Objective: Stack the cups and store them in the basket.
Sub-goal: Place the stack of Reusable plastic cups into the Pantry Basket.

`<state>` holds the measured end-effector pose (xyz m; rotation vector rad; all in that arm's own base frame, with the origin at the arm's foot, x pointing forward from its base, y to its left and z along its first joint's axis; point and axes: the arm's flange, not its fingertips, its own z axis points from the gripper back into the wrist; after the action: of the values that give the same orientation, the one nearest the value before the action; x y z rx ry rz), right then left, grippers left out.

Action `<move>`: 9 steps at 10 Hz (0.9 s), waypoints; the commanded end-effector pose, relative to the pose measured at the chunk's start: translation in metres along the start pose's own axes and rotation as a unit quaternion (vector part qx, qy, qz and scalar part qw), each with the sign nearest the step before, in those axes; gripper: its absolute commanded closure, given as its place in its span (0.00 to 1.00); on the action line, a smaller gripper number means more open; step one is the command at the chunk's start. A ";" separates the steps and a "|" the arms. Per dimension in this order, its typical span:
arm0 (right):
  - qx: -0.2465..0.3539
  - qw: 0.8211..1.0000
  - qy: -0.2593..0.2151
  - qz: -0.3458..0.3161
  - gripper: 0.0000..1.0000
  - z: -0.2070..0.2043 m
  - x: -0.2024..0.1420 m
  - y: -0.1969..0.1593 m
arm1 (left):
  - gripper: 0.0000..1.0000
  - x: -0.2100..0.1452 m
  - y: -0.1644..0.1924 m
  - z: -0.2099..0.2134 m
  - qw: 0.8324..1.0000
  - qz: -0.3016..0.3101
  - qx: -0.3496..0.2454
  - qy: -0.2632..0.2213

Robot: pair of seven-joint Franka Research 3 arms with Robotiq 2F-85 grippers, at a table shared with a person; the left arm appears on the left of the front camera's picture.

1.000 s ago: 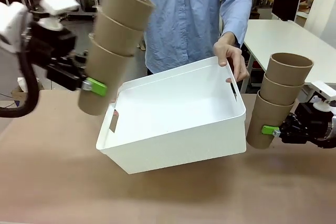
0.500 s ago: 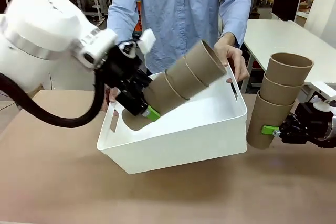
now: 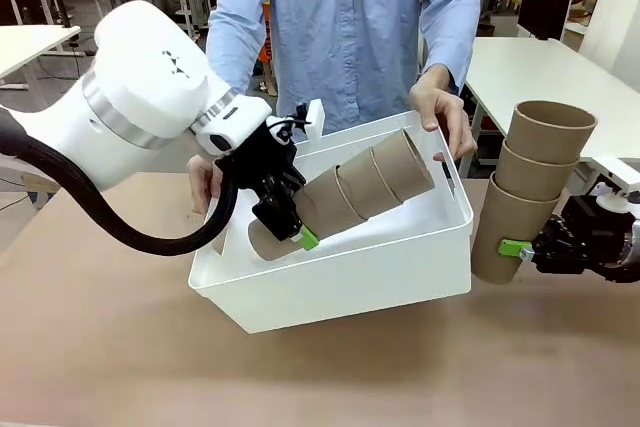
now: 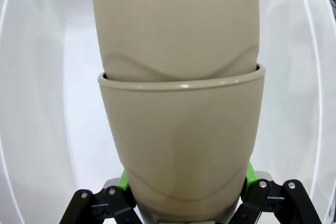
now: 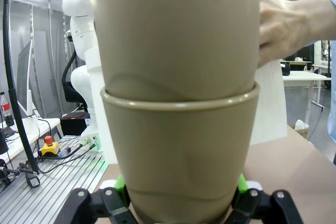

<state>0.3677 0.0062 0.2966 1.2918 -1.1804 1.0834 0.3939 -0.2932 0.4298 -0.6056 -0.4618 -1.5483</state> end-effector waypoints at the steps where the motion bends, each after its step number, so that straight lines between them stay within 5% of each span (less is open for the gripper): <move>1: 0.001 1.000 -0.001 0.004 0.16 -0.001 0.005 0.000 | 0.16 0.003 0.005 -0.008 0.999 0.019 0.009 0.027; 9: 0.001 1.000 -0.001 0.004 0.16 -0.001 0.005 0.000 | 0.16 -0.003 0.011 -0.065 0.995 0.023 0.047 0.084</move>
<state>0.3677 0.0062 0.2966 1.2918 -1.1804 1.0834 0.3984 -0.3273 0.3745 -0.4290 -0.3870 -1.5239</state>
